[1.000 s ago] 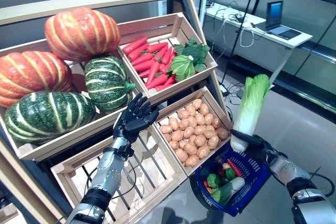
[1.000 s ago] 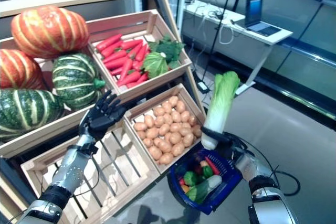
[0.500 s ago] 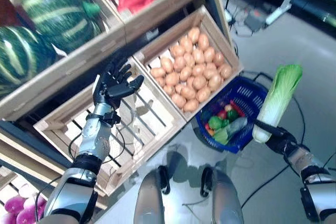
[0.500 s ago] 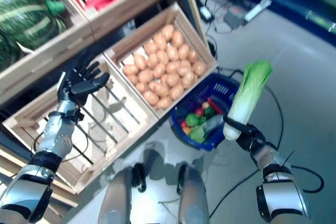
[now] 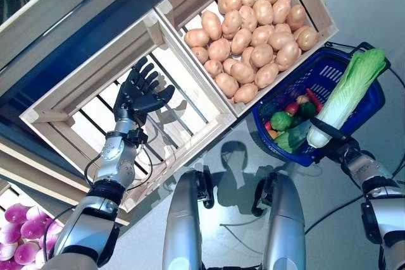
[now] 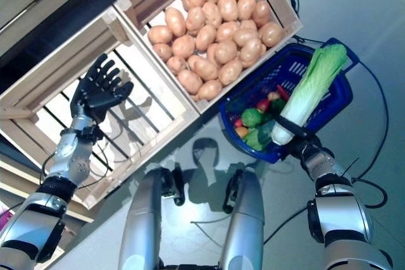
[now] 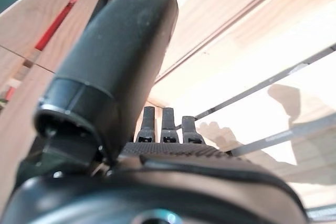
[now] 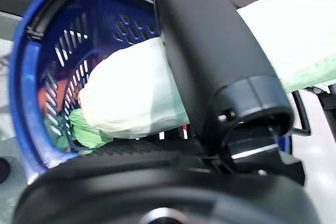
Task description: Put vegetables into the basket
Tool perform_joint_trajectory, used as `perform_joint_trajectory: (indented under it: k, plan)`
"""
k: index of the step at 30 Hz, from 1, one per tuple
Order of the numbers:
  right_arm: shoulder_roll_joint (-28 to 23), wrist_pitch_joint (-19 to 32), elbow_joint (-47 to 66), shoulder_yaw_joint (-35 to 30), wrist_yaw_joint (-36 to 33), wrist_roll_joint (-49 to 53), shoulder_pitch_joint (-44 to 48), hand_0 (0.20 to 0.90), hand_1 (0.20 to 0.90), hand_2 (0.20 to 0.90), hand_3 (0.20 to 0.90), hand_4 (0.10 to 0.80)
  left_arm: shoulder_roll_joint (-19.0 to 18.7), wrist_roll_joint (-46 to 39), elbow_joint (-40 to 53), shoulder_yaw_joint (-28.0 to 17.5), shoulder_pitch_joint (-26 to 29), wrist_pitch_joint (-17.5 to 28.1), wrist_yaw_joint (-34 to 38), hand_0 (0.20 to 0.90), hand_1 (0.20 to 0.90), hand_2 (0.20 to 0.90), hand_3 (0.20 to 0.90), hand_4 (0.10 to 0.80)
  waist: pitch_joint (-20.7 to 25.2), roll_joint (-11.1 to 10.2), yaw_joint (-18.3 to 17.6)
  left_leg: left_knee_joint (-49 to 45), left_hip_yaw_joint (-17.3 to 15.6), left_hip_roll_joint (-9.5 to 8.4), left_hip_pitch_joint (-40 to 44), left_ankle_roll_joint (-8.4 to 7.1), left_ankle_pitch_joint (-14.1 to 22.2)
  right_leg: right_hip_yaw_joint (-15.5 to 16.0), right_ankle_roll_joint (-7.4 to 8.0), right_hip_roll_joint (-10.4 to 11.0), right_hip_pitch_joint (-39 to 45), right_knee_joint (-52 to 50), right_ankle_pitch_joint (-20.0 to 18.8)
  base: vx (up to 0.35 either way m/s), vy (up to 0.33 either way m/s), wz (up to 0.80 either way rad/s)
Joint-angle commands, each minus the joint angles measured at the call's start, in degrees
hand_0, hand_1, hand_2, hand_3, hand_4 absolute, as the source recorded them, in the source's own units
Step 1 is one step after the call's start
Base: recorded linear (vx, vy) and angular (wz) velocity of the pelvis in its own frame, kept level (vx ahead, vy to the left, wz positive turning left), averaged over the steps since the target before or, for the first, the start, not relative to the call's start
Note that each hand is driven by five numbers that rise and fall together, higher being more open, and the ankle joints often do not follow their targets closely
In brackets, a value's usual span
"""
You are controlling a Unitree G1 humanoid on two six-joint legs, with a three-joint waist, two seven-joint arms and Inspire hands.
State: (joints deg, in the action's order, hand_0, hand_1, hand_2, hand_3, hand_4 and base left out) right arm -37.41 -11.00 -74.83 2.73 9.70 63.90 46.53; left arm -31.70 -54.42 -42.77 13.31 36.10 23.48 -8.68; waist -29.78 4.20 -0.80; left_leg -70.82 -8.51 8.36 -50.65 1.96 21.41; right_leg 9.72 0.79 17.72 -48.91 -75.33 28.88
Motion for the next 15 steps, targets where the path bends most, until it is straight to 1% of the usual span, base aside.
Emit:
perform_joint_trajectory:
  k: [1,5,9,10,11,12,13,14,15]
  plan:
    - [-5.41,2.55,-1.81,-2.86,-1.19,4.89,4.08,0.900,0.900,0.900,0.900,0.800,-2.01,-2.30,5.14,-1.14,5.78,7.65,-0.01,0.900,0.900,0.900,0.900,0.800,2.85,0.57,0.79,-3.11,-0.76,-0.82,6.45,2.03,14.70,-2.11,-2.90,-1.41,2.01,6.02,-1.80,0.000,0.000,0.00]
    - [-5.31,3.54,-1.95,-3.15,-2.25,4.23,3.98,0.900,0.900,0.900,0.900,0.800,-2.34,-3.09,5.26,-1.10,5.89,7.08,0.54,0.900,0.900,0.900,0.900,0.800,3.09,0.44,0.93,-4.14,-0.60,-0.73,5.32,1.96,15.06,-2.29,-2.66,-1.65,0.85,5.06,-1.63,0.000,0.000,0.00]
    - [-6.09,2.34,-2.58,-2.54,-1.09,3.83,3.89,0.900,0.900,0.900,0.900,0.800,-2.30,-4.02,3.96,-1.27,5.18,6.81,-0.23,0.900,0.900,0.900,0.900,0.800,3.64,-0.07,1.09,-2.78,-0.58,-0.64,6.33,1.66,14.57,-2.13,-2.48,-2.10,1.70,6.17,-2.17,0.000,0.000,0.00]
    - [-6.12,2.25,-2.57,-2.55,-0.95,3.81,3.75,0.900,0.900,0.900,0.900,0.800,-2.27,-3.91,3.83,-1.22,5.11,6.81,-0.04,0.900,0.900,0.900,0.900,0.800,3.57,-0.16,1.10,-3.82,-0.59,-0.37,5.72,1.90,14.66,-2.15,-2.80,-1.99,1.07,5.21,-2.05,0.000,0.000,0.00]
    - [-6.13,2.27,-2.61,-2.53,-0.82,3.85,3.53,0.900,0.900,0.900,0.900,0.800,-2.22,-3.94,3.56,-1.14,5.01,6.89,0.37,0.900,0.900,0.900,0.900,0.800,3.75,-0.31,1.14,-3.35,-0.55,-0.26,6.13,1.82,14.48,-2.06,-2.74,-2.06,1.45,5.58,-2.18,0.000,0.000,0.00]
    - [-6.17,2.14,-2.72,-2.67,-0.66,3.83,3.11,0.900,0.900,0.900,0.900,0.800,-2.31,-4.07,3.03,-1.14,4.81,6.82,0.18,0.900,0.900,0.900,0.900,0.800,4.41,-0.59,1.20,-0.83,-0.51,-0.29,7.97,1.51,13.88,-1.81,-2.28,-2.37,3.23,7.66,-2.63,0.041,0.020,-0.02]
    - [-6.13,1.86,-2.65,-2.93,-0.34,3.64,2.55,0.900,0.900,0.900,0.900,0.800,-2.49,-4.38,2.68,-1.01,4.73,6.53,0.11,0.900,0.900,0.900,0.900,0.800,4.70,-0.87,1.24,-0.72,-0.67,0.06,8.24,1.73,13.65,-1.54,-2.61,-2.35,3.53,7.61,-2.68,0.071,0.017,-0.02]
    - [-5.99,1.78,-2.65,-2.90,-0.29,3.58,2.38,0.900,0.900,0.900,0.900,0.800,-2.45,-4.52,2.66,-0.92,4.73,6.29,0.24,0.900,0.900,0.900,0.900,0.800,5.04,-0.94,1.26,1.01,-0.66,-0.11,9.46,1.45,13.31,-1.38,-2.23,-2.55,4.79,9.15,-2.97,0.010,0.009,-0.04]
    - [-5.95,1.50,-2.61,-3.04,-0.06,3.53,2.03,0.900,0.900,0.900,0.900,0.800,-2.45,-5.21,2.32,-0.94,4.53,6.11,-0.23,0.900,0.900,0.900,0.900,0.800,5.08,-1.16,1.30,1.08,-0.83,0.13,9.81,1.66,13.05,-1.16,-2.54,-2.53,5.24,9.19,-3.07,0.075,0.006,-0.03]
